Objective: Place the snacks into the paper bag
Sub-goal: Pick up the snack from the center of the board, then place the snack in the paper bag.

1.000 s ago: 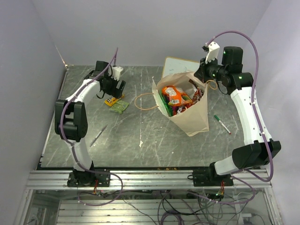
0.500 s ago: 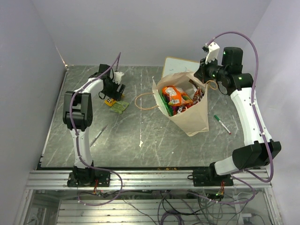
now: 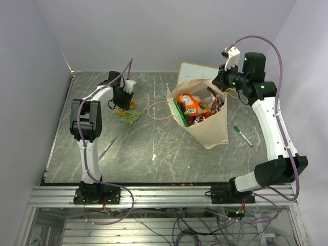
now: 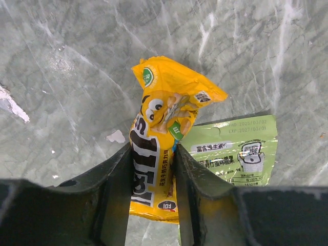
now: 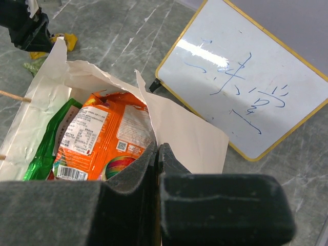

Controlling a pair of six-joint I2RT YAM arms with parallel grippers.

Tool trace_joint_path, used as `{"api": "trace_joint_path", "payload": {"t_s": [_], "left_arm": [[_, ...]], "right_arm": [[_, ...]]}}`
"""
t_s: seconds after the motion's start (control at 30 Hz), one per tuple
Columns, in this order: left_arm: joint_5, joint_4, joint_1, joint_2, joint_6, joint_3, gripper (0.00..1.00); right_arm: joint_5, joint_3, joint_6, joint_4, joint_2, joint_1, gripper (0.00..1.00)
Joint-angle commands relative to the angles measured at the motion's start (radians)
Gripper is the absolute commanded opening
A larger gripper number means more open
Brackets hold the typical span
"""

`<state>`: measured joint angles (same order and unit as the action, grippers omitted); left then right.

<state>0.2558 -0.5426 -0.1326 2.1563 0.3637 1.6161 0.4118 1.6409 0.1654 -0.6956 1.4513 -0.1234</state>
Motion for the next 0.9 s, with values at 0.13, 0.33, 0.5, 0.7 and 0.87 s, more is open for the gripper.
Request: {"api": "trace_joint_path", "payload": {"t_s": [0.13, 0.33, 0.5, 0.7, 0.87], "left_arm": [[0.051, -0.033, 0.007, -0.128, 0.034, 0.029, 0.4], [0.097, -0.026, 0.007, -0.253, 0.01, 0.017, 0.39], [0.177, -0.029, 0.005, -0.363, -0.043, 0.041, 0.38], [0.282, -0.019, 0.001, -0.464, -0.136, 0.091, 0.35], [0.336, 0.004, -0.018, -0.529, -0.21, 0.129, 0.34]], "right_arm": [[0.008, -0.028, 0.005, 0.005, -0.04, 0.006, 0.0], [0.007, -0.026, 0.006, 0.004, -0.041, 0.007, 0.0], [0.018, -0.022, 0.005, 0.002, -0.039, 0.007, 0.0], [0.03, -0.018, 0.003, 0.0, -0.04, 0.007, 0.0], [0.033, -0.026, 0.003, 0.002, -0.046, 0.007, 0.0]]}}
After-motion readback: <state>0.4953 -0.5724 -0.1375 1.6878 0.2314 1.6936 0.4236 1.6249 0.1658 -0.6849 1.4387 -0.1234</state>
